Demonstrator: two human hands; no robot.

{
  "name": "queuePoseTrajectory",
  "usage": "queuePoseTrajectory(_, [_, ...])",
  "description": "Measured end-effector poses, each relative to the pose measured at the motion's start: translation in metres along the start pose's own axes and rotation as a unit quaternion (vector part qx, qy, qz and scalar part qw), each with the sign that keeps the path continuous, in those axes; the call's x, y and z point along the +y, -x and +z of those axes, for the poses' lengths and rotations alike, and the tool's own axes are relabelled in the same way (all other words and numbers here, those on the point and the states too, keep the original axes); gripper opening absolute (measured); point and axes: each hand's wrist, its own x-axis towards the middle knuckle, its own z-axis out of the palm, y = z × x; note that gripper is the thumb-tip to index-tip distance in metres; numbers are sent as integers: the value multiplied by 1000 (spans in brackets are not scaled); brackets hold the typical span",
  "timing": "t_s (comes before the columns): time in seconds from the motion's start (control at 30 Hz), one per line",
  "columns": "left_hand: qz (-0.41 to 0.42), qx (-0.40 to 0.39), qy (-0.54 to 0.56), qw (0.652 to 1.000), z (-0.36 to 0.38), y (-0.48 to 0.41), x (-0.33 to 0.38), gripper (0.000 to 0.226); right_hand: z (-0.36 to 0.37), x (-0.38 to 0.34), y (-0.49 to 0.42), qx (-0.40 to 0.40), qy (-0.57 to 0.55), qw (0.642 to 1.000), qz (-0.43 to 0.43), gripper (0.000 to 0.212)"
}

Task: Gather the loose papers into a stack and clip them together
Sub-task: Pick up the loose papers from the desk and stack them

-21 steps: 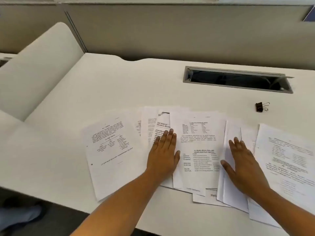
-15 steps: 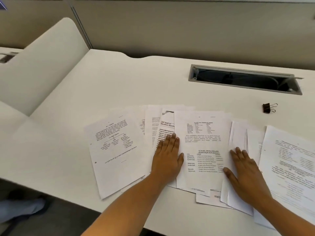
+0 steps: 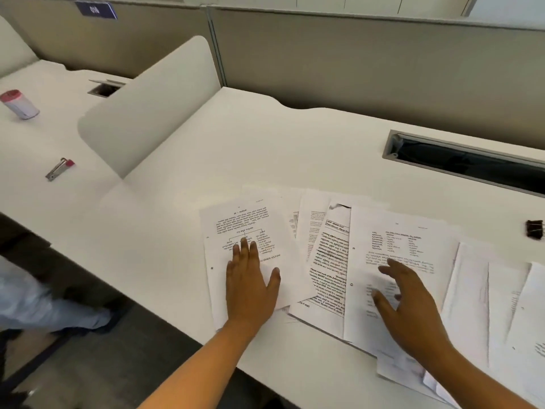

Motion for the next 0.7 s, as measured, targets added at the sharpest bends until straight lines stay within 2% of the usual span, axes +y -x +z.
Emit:
queuePoseTrajectory(0.07, [-18,-10,-39,999,-8,4,-21,78,13,-24,-6,-12,-46,999,1,46])
queuePoseTrajectory(0.17, [-28,-27,-93,995,-11,11,-43,78,29,-53,-14,-70,-85,993,36,42])
queuePoseTrajectory(0.3, [-36,-29,-121,992,-5,16,-61,79,48,-76,-21,-124,-63,988,67,38])
queuePoseTrajectory(0.5, [-22,3,-133,991,4,20,-69,102,60,-95,-24,-111,-42,989,89,25])
queuePoseTrajectory(0.7, [-23,-12,-130,991,3,19,-68,90,69,-101,-30,-131,-77,980,127,23])
